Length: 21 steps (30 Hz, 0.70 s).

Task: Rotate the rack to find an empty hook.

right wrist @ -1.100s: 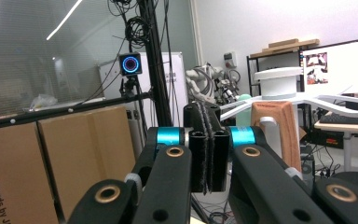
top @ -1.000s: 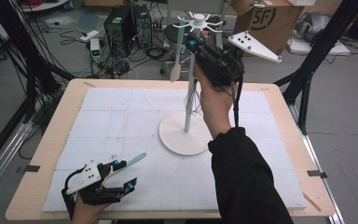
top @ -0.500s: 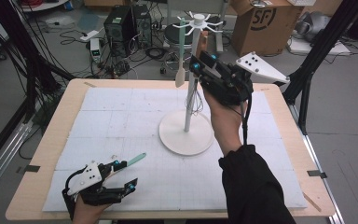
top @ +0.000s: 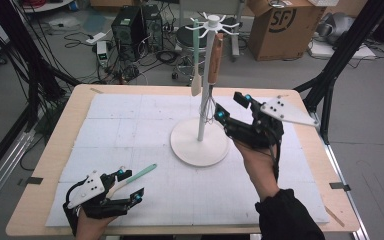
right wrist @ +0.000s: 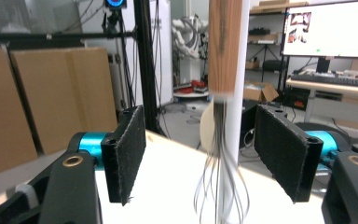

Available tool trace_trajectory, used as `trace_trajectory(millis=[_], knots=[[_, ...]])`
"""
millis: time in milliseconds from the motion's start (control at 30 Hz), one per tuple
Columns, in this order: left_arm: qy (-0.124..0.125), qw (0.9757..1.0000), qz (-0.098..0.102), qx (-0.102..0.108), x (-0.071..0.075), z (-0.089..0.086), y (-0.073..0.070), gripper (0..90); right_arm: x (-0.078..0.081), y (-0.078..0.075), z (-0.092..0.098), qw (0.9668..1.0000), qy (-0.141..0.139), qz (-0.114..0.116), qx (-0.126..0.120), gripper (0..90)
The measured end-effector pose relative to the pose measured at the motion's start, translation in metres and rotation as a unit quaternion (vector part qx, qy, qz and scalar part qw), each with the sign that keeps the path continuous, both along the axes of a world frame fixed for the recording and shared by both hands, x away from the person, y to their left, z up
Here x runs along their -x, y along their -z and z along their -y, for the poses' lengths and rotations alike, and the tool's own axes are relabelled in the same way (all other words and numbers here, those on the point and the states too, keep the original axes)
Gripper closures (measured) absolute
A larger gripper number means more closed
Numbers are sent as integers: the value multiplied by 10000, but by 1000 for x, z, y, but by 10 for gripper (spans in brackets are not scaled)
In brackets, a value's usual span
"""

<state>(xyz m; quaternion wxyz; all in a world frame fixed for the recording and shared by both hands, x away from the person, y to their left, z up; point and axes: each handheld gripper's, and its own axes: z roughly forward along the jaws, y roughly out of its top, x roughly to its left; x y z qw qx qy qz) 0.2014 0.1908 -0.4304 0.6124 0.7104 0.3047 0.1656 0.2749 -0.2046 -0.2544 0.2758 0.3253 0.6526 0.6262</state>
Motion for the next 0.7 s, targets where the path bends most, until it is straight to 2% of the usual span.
trace_trajectory(millis=[133, 300, 467, 667, 700], knots=[[12, 10000, -70, 17, 0, 1, 0, 269, 12, 23, 12, 9998, 71, -146, 64, 339], [15, 10000, -51, -19, -1, 3, 0, 269, 21, 48, 26, 9991, 180, -364, 101, 338], [66, 10000, -49, -54, -2, 8, 1, 270, 28, 62, 37, 9984, 230, -502, 101, 322], [93, 9999, -42, -110, -2, 11, 2, 270, 38, 76, 47, 9978, 256, -595, 122, 312], [111, 9998, -31, -133, -2, 11, 2, 272, 40, 78, 48, 9980, 263, -555, 128, 319]])
